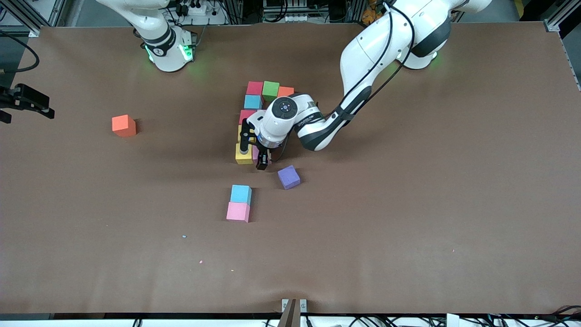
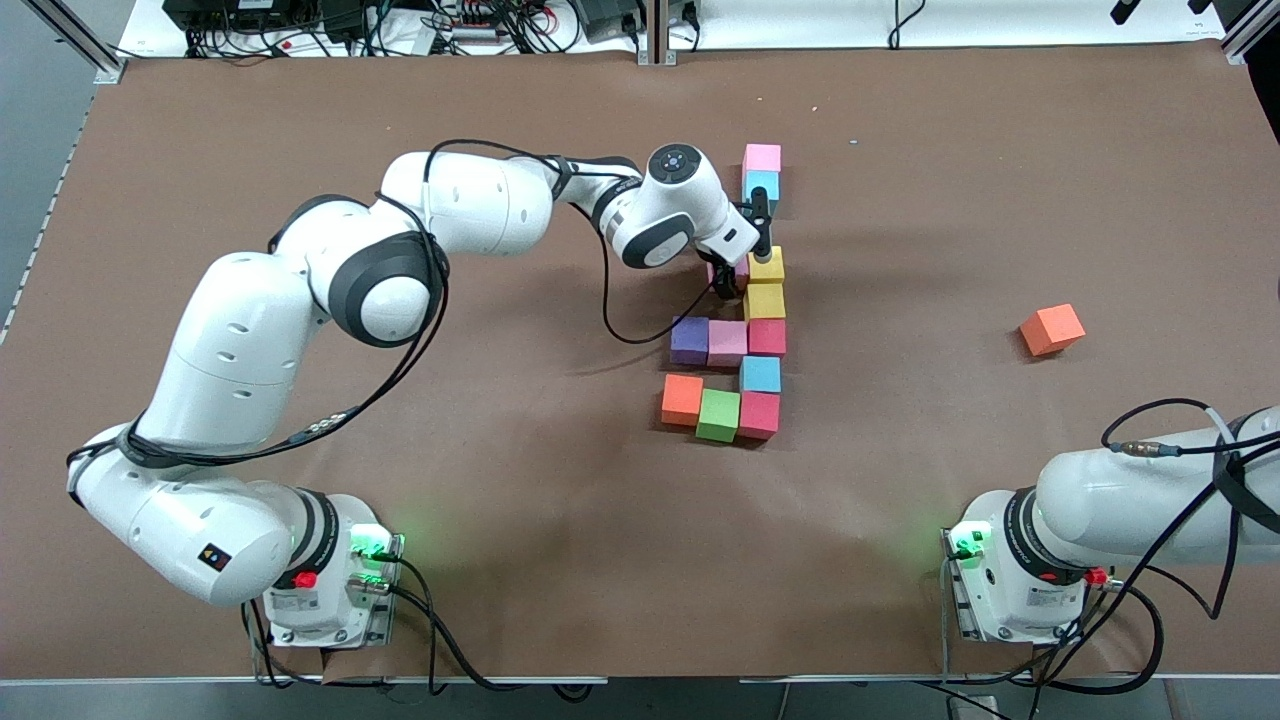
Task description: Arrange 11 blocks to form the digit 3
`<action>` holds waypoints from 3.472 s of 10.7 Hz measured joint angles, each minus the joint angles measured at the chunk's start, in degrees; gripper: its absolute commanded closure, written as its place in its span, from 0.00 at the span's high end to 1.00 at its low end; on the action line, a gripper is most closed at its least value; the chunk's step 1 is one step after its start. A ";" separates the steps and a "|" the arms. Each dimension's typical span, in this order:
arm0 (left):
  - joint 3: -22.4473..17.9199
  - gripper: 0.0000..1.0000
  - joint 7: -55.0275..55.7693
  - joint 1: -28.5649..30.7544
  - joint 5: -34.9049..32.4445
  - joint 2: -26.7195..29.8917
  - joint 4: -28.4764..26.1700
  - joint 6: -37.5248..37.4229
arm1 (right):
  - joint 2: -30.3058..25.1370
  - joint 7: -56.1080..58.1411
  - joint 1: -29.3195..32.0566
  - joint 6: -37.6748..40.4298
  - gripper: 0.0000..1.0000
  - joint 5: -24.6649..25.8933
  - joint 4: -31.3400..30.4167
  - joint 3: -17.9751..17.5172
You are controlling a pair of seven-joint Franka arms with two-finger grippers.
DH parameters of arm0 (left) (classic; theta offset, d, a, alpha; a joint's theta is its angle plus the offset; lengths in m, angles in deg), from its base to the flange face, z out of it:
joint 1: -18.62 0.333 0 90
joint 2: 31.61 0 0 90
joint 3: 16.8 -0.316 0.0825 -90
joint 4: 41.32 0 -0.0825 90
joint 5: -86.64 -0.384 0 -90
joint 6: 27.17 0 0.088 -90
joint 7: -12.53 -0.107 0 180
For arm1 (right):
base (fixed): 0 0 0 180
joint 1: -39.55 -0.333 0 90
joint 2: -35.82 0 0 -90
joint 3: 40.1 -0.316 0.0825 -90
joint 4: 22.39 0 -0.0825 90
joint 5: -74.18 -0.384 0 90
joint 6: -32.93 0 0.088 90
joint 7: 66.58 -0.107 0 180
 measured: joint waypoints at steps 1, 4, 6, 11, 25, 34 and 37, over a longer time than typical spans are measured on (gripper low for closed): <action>-0.15 0.89 -0.48 0.01 0.00 -0.05 0.04 0.32 | 0.01 0.00 0.00 0.00 1.00 0.00 0.00 0.00; -0.21 1.00 -0.70 0.00 0.00 -0.18 0.05 0.72 | 0.11 0.00 0.00 0.00 1.00 0.00 -0.02 0.00; -0.35 1.00 -0.83 -0.07 0.00 -0.35 0.04 0.87 | 0.16 0.00 0.00 0.00 1.00 0.00 -0.06 0.00; -0.66 1.00 -1.47 -1.08 0.00 -0.47 0.11 1.06 | 0.19 0.00 0.00 -0.01 1.00 0.00 -0.07 -0.02; 1.11 1.00 -2.04 -1.13 3.36 2.70 1.40 -7.98 | 0.48 0.00 -0.01 -0.02 1.00 0.00 -0.08 -0.06; 2.62 1.00 -0.13 0.06 9.82 9.17 1.78 -20.27 | 0.51 0.00 -0.02 -0.02 1.00 0.00 -0.09 -0.12; 2.33 1.00 10.92 2.00 9.91 10.54 1.85 -23.42 | 0.61 0.00 -0.07 -0.02 1.00 0.00 -0.09 -0.16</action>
